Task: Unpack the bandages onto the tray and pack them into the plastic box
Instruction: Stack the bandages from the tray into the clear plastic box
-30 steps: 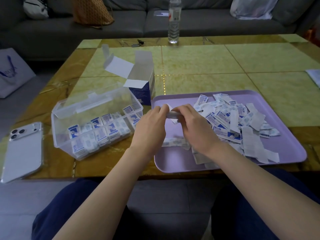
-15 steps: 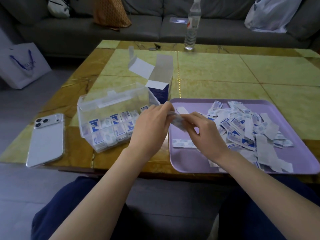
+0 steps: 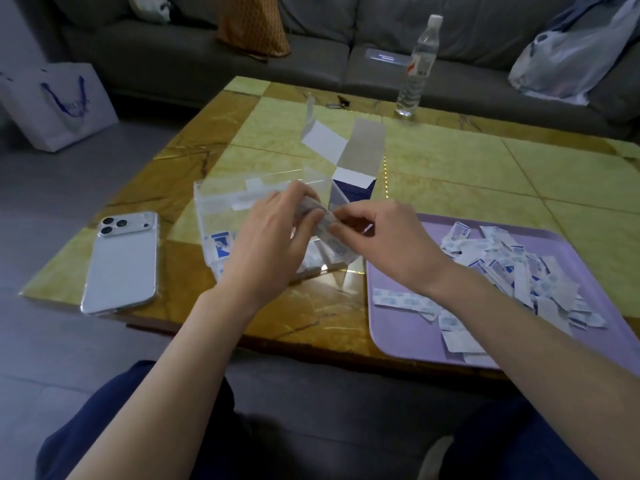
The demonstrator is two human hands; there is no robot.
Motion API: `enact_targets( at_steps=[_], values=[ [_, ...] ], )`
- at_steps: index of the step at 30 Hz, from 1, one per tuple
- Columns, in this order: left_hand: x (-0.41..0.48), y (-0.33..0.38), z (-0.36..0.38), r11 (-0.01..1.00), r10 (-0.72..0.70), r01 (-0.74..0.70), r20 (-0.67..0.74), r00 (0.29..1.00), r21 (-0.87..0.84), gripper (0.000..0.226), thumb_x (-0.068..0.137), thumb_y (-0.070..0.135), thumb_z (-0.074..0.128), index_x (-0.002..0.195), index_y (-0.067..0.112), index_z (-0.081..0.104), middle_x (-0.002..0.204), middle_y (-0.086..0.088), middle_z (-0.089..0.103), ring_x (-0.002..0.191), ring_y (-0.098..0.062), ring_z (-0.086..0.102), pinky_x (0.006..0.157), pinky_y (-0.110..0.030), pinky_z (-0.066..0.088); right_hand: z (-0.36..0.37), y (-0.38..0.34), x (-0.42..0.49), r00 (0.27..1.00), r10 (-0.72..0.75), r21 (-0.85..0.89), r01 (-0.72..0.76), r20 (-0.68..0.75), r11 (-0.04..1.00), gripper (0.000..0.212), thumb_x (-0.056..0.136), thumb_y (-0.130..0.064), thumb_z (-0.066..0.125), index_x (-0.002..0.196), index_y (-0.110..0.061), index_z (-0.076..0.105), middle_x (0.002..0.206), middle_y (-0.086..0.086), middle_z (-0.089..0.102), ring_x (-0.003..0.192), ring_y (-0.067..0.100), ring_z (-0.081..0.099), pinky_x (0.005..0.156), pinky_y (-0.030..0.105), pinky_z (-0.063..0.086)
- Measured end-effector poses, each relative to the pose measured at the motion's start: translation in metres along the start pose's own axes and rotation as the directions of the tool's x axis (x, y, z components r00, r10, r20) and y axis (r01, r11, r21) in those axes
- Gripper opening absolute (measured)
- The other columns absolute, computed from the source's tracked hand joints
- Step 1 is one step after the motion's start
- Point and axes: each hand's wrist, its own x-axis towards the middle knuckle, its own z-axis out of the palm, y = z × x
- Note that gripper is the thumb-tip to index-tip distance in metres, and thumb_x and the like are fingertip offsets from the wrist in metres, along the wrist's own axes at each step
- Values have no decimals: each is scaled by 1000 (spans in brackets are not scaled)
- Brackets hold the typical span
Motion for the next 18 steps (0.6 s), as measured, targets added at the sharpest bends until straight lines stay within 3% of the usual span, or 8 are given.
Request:
enact_targets(
  at_steps=[3,4,7,9,13,16,18],
  values=[
    [-3,-15,-19,995,-95,92,-108,990,-30,21,96,21,47,116,13,47,102,5,44,86,-8,45,75,-12,36,12,-12,18,999,-4,-19,5,41,1000,13,88,-19,63,93,-13,73,67,-14,62,57,-7,54,61,9,43],
    [-4,-19,-25,992,-125,125,-149,981,-9,25,97,19,46,120,12,46,107,5,40,90,-8,45,79,-15,37,14,-14,24,999,1,-15,0,52,1000,14,88,-21,63,92,-13,73,67,-9,63,57,-5,53,61,11,42],
    [-10,-38,-42,958,-247,271,-201,948,99,32,96,13,46,127,9,44,119,-5,41,106,-21,46,93,-39,41,26,-17,45,990,71,20,-74,118,997,27,89,-25,61,88,0,70,77,17,67,62,6,48,62,24,40],
    [-15,-52,-49,908,-363,388,-166,917,160,35,95,11,47,130,8,44,127,-12,41,116,-28,42,98,-42,35,38,-18,57,972,159,19,-165,170,986,32,88,-24,62,90,7,66,81,24,65,64,12,45,62,25,39],
    [-29,-72,-57,844,-509,509,-47,859,170,38,96,17,45,133,10,44,134,-11,38,121,-31,40,102,-44,33,71,-21,75,914,295,-76,-285,279,955,25,85,-20,65,92,3,70,91,20,70,65,12,52,63,30,47],
    [-37,-77,-58,834,-535,522,32,844,181,39,99,24,40,136,12,42,138,-7,38,125,-28,38,104,-42,31,87,-28,82,855,385,-123,-365,347,923,23,84,-21,66,91,-1,72,72,5,62,55,10,55,66,26,51],
    [-41,-77,-58,839,-536,522,68,841,156,40,100,27,37,137,13,41,139,-5,39,126,-24,38,105,-40,31,95,-32,85,824,430,-187,-387,370,903,27,84,-23,66,95,0,71,67,5,55,55,13,51,61,26,48]
  ],
)
